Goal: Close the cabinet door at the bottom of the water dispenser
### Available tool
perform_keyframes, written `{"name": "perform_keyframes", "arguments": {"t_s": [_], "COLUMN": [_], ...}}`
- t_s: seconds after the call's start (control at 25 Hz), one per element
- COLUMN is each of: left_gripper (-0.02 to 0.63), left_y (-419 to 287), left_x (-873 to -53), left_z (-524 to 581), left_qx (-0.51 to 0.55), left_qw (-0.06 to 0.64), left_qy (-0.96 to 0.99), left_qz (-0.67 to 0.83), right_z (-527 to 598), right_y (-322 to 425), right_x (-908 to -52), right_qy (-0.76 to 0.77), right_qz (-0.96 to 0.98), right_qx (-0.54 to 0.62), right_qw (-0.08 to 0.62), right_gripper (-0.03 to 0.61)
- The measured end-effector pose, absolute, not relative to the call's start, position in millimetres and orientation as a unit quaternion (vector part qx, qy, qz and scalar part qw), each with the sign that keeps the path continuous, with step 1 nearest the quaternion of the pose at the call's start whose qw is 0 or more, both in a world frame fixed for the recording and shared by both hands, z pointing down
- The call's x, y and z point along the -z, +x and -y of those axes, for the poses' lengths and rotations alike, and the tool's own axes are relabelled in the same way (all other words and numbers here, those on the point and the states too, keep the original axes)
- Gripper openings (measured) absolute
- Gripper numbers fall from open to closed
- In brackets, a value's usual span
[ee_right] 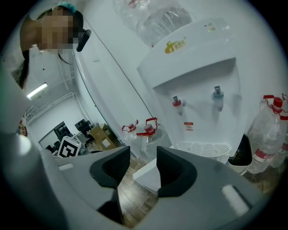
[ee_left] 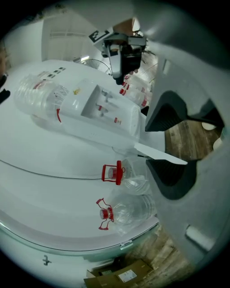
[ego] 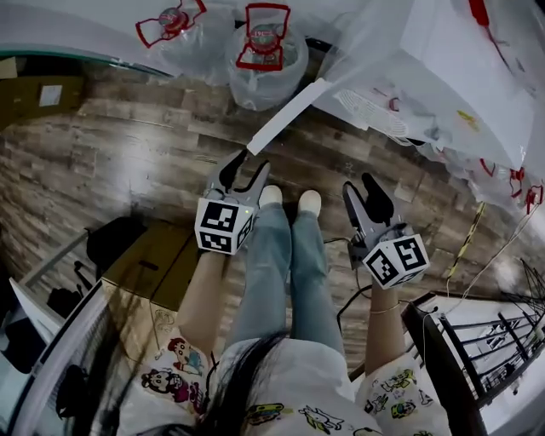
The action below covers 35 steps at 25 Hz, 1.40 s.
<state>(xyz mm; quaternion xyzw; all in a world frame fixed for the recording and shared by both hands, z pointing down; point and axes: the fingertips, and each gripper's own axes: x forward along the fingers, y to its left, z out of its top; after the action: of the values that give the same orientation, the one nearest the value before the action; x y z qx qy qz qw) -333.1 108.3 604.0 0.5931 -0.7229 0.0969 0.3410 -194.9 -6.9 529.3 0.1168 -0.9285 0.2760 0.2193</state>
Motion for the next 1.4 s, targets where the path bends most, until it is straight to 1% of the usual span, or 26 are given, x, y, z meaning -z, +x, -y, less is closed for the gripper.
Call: {"name": "perform_keyframes", "arguments": {"t_s": [0.36, 0.76, 1.04, 1.4], "left_gripper": [0.209, 0.237, 0.238, 0.237], "left_y": [-336.4, -341.1, -344.2, -338.0], "left_x": [-692.4, -765.5, -802.8, -823.7], "left_z": [-119.6, -118.5, -124.3, -127.4], "left_qx": [-0.146, -0.198, -0.208, -0.238], "left_qw": [0.364, 0.392, 0.427, 0.425], "left_qy": [0.586, 0.588, 0.579, 0.59], "left_qz": [0.709, 0.679, 0.663, 0.644], "right_z": [-3.8, -17.6, -18.5, -23.8], "right_y": [-200.4, -195.4, -193.1, -182.4], "right_x": [-600.5, -662.4, -693.4, -723.8], "right_qy": [0.11, 0.112, 0.116, 0.136], "right_qz": [0.92, 0.905, 0.895, 0.881], "right_qx": [-0.296, -0.321, -0.338, -0.354], "right_qw": [0.232, 0.257, 0.267, 0.282], "right_gripper": [0.181, 0.179, 0.179, 0.173]}}
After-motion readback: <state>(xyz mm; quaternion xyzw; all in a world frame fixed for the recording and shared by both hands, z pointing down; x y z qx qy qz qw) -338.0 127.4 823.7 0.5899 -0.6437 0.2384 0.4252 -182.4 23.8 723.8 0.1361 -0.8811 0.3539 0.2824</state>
